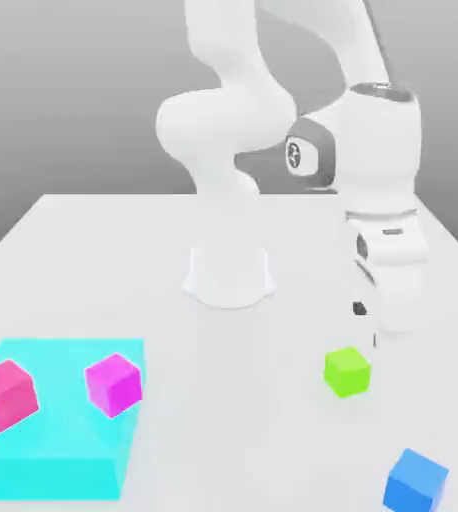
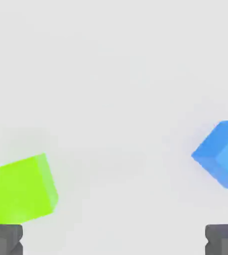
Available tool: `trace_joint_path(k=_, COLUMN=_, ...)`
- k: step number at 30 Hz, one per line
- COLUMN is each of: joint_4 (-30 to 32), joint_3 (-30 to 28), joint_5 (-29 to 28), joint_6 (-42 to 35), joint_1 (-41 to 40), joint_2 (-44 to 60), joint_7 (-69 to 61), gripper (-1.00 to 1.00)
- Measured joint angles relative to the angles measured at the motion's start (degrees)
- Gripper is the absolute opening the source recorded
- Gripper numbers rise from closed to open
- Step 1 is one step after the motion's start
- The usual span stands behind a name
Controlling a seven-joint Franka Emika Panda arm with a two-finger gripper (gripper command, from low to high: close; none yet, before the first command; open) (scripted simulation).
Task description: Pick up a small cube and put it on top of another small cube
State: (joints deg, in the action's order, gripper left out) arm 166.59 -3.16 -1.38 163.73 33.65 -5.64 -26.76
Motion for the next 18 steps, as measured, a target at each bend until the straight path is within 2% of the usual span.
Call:
trace_joint_path(k=3, joint_4=1.5, joint_3=0.8, joint_5=1.1, joint_6=4.1, joint_1=1.4, joint_2=5.0, joint_7=-4.9, gripper=0.0)
trace_joint_path(k=9, joint_4=-0.4, joint_3=2.7, joint_5=2.5, joint_6=14.1, joint_1=-0.1, joint_2=17.3, joint_7=-6.4, gripper=0.0)
trace_joint_path(k=10, joint_4=-0.7, joint_3=3.0, joint_5=2.5, joint_6=15.6, joint_1=-0.3, joint_2=19.1, joint_7=-6.5, gripper=-1.0)
trace_joint_path(k=18, joint_4=-0.5, joint_3=2.9, joint_5=2.3, joint_6=14.7, joint_1=-0.2, joint_2=18.1, joint_7=-6.4, gripper=-1.0)
